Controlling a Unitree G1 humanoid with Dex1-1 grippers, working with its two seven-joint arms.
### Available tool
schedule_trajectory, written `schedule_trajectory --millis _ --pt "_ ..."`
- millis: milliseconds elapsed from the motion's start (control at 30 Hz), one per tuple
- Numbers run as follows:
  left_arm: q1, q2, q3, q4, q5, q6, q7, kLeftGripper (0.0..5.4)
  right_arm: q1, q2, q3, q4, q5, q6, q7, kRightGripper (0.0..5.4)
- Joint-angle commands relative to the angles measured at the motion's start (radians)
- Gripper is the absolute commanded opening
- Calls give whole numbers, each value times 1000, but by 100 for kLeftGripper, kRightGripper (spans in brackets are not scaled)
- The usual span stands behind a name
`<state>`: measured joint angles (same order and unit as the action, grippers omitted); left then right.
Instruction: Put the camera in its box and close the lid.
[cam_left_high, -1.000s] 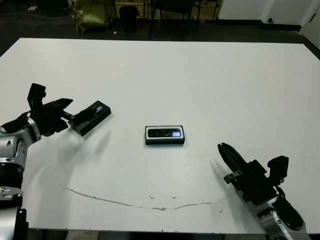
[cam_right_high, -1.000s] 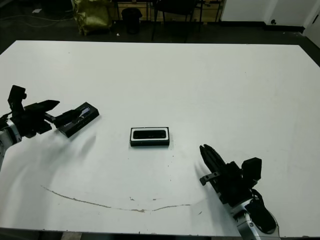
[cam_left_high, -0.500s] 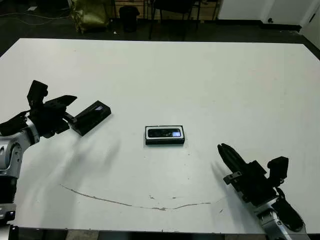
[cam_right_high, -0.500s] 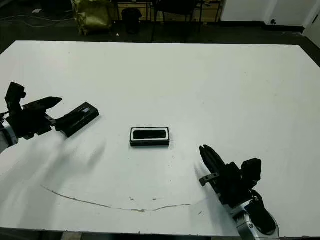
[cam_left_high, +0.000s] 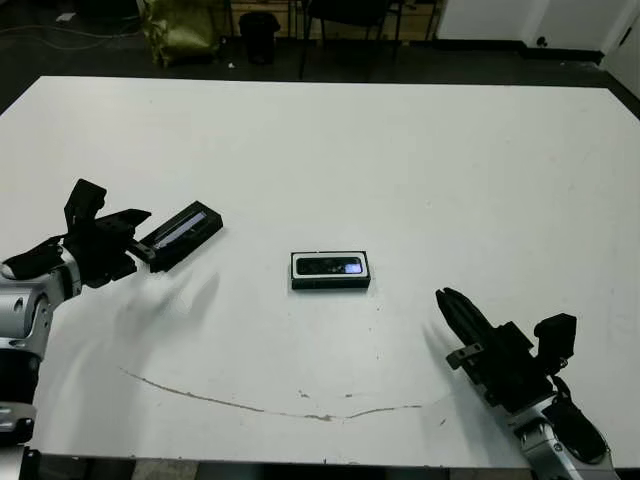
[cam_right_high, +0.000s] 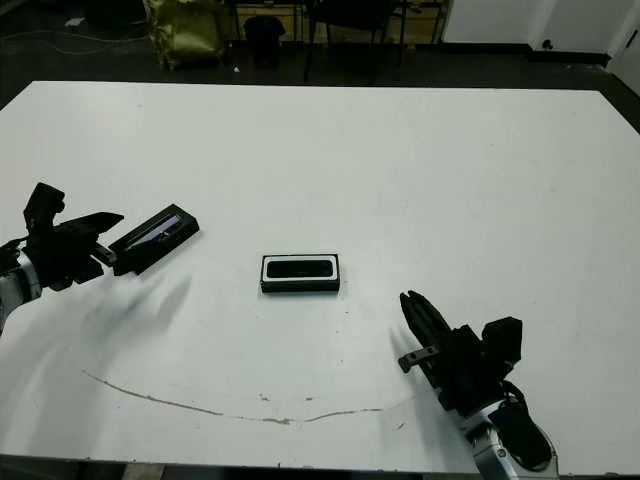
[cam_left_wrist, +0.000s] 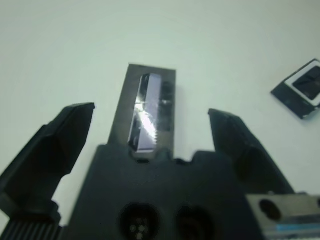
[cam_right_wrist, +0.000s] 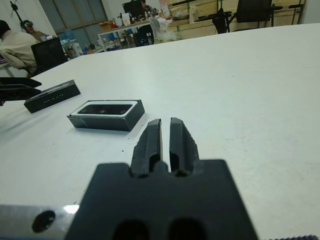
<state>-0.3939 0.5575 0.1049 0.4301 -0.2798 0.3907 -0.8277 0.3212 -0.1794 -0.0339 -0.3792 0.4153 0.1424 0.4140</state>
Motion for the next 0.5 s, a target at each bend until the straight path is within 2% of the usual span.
schedule_trajectory --millis 33,233,500 --pt "-12 14 -13 47 22 -20 -14 538 6 -5 -1 13 -5 4 -2 0" --pt "-33 13 -26 111 37 -40 -30 538 9 -6 -2 -3 6 24 -9 0" --pt "-56 9 -35 185 62 -66 -49 538 8 -4 -1 6 2 -1 2 0"
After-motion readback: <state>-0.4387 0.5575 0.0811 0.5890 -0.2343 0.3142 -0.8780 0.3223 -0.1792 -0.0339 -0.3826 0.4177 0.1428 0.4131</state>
